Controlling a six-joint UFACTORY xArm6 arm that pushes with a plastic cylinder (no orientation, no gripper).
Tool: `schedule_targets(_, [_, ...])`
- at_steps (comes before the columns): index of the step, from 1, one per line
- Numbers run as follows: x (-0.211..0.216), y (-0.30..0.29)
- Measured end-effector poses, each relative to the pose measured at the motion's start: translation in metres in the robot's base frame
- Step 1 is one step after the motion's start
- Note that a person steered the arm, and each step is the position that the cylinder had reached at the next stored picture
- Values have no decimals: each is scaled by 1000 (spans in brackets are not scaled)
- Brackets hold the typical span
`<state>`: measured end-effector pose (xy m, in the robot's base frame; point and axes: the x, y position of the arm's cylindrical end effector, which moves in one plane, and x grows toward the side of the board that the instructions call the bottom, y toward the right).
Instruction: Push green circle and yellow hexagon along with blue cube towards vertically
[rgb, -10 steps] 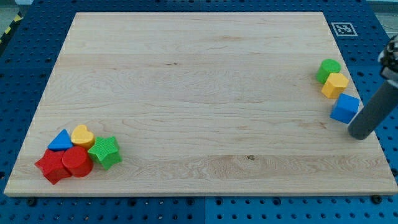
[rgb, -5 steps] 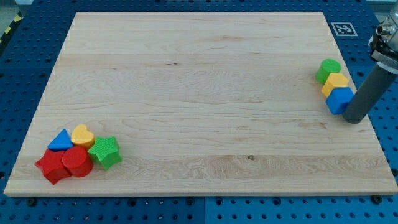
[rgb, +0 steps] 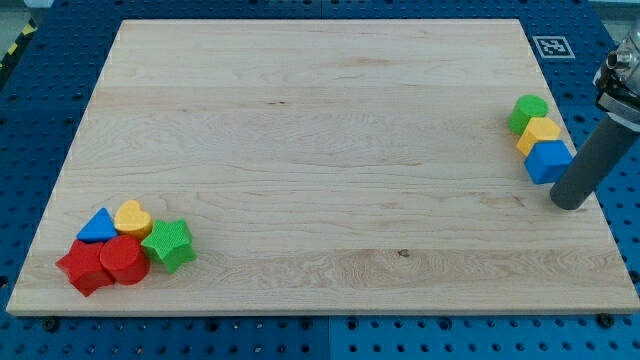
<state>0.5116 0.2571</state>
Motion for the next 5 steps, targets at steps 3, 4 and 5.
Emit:
schedule_targets(3, [0,-2])
schedule_targets(4, [-1,-2])
schedule_targets(5, [-2,-2])
